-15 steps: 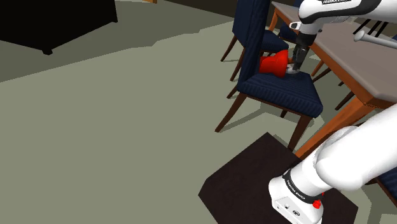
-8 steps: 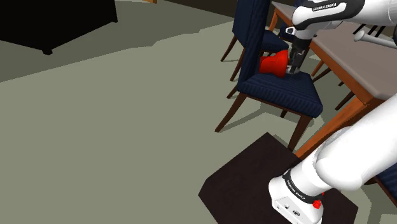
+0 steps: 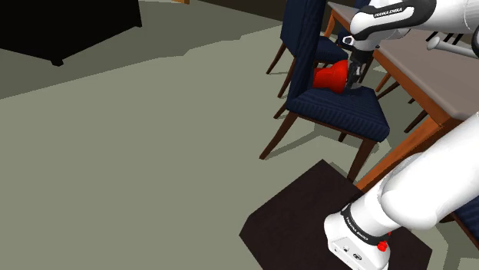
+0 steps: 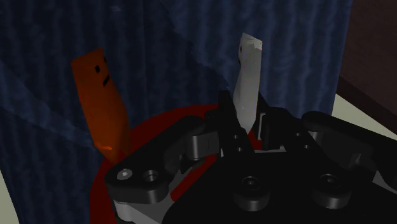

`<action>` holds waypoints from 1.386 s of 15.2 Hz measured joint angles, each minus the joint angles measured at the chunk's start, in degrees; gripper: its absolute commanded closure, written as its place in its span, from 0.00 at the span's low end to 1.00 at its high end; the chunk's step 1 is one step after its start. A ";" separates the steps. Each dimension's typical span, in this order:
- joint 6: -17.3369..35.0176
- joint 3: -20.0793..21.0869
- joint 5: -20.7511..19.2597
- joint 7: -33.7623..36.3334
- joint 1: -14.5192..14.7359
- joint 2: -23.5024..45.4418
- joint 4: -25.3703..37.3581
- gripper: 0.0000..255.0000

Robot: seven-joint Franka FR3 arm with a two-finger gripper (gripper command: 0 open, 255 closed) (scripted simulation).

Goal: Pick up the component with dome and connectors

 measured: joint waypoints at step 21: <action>-10.61 0.55 -0.38 -1.06 0.38 -1.48 9.42 1.00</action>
